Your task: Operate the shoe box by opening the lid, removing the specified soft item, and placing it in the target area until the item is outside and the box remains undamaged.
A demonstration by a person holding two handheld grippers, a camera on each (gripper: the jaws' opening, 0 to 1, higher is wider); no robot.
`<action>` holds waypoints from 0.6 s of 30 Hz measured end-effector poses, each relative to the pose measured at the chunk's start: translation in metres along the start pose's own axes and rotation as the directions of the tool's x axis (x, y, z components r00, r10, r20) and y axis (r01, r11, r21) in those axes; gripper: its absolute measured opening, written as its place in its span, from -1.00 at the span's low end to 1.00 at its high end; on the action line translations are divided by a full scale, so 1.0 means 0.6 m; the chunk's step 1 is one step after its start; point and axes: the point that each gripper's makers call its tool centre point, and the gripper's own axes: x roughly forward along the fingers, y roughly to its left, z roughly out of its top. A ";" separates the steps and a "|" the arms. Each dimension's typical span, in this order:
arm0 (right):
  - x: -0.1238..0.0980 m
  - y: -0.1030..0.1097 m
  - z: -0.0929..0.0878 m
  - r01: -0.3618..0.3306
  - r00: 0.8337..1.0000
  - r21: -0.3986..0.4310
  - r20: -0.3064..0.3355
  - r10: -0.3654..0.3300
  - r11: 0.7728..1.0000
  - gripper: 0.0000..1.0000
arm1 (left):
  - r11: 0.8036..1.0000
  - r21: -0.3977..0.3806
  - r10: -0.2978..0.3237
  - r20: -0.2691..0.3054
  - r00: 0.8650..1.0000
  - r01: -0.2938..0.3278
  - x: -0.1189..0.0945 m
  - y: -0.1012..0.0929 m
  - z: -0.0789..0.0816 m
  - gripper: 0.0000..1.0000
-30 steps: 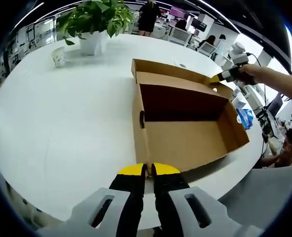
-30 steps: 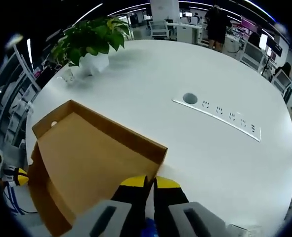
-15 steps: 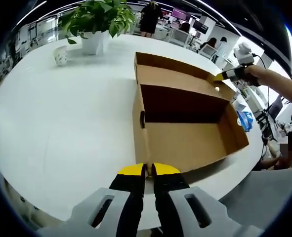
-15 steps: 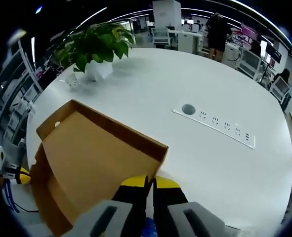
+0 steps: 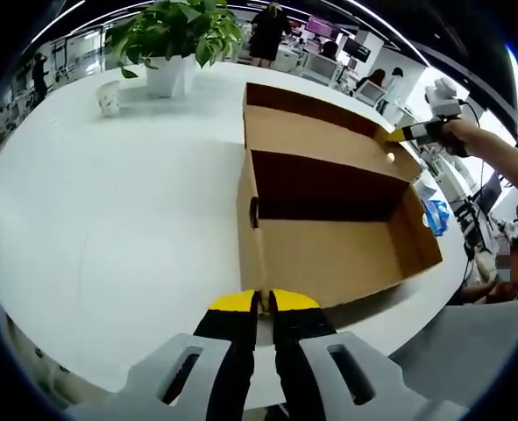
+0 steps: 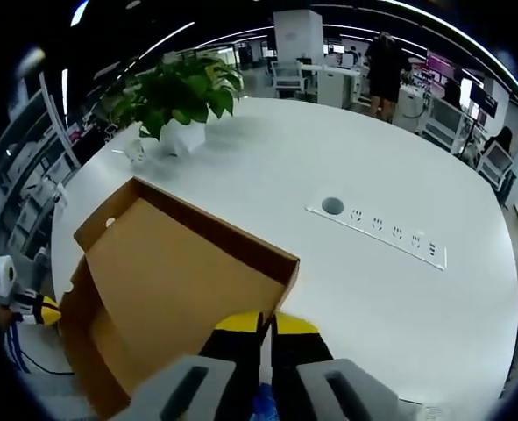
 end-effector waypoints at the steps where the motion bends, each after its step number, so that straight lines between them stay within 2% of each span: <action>1: -0.004 0.002 0.001 0.000 1.000 0.001 0.010 0.000 1.000 -1.00 | 1.000 0.000 0.000 0.000 1.000 0.000 0.001 0.001 0.000 -0.94; 18: -0.048 0.018 0.015 0.002 0.995 -0.040 0.102 0.002 0.999 -1.00 | 1.000 -0.007 -0.001 0.011 1.000 0.001 0.003 0.005 0.002 -0.94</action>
